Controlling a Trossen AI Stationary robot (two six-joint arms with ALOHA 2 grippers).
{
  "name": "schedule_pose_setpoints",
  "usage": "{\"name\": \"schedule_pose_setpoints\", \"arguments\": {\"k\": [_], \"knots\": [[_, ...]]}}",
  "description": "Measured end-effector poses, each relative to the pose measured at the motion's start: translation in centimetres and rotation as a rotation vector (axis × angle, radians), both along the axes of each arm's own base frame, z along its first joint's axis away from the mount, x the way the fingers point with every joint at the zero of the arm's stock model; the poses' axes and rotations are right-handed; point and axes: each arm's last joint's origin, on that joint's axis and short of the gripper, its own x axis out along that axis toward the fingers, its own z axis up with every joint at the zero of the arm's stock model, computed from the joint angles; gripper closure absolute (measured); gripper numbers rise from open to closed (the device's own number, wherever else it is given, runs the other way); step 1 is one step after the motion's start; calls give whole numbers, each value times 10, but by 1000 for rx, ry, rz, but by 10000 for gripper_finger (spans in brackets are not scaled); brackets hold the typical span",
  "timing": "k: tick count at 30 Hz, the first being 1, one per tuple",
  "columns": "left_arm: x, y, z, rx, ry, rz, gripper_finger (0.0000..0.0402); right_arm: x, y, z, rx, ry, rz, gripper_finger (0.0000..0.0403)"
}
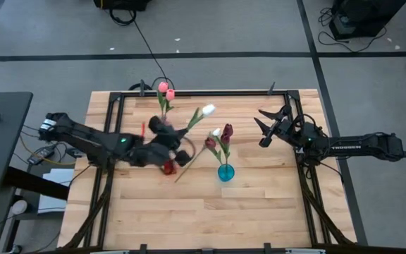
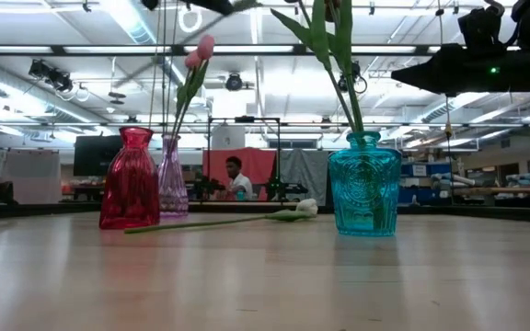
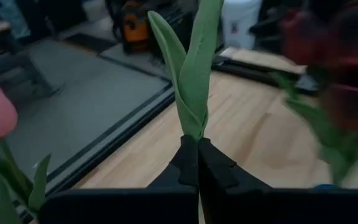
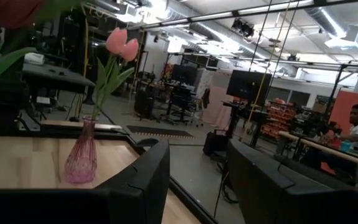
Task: Sort flowers into vase by color
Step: Put the left white flower into the red vase
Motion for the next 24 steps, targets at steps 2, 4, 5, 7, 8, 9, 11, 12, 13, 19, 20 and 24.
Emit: {"name": "schedule_pose_setpoints", "arguments": {"k": [2, 4, 5, 7, 8, 9, 11, 12, 13, 19, 20, 24], "knots": [[-12, -7, 0, -1, -23, -32, 401, 0, 0, 0, -2, 0, 10, 234], [-20, -13, 0, 1, -53, -64, 401, 0, 0, 0, -4, -1, 16, 234], [-25, -16, -3, 5, -50, -83, 401, 0, 1, 1, -6, -5, 23, 234], [-33, -20, -8, 15, -47, -108, 401, 0, 1, 1, -10, -6, 39, 234], [-37, -21, -10, 19, -50, -117, 401, 1, 1, 1, -11, -5, 46, 234], [-43, -22, -13, 25, -48, -120, 401, 1, 1, 1, -13, -5, 55, 234], [-56, -21, -18, 24, -63, -106, 401, 1, 2, 1, -8, -9, 66, 234], [-62, -19, -19, 16, -84, -99, 401, 1, 2, 1, -3, -13, 69, 234], [-70, -18, -22, 8, -103, -93, 401, 1, 2, 1, -1, -18, 70, 234], [-102, -7, -42, -65, -215, -37, 401, 1, 2, 2, -2, -21, 70, 234], [-103, -6, -46, -109, -233, -46, 401, 1, 2, 1, -2, -21, 70, 234], [-101, -10, -58, -260, -251, -123, 401, 1, 2, 1, -2, -20, 70, 234]]}}
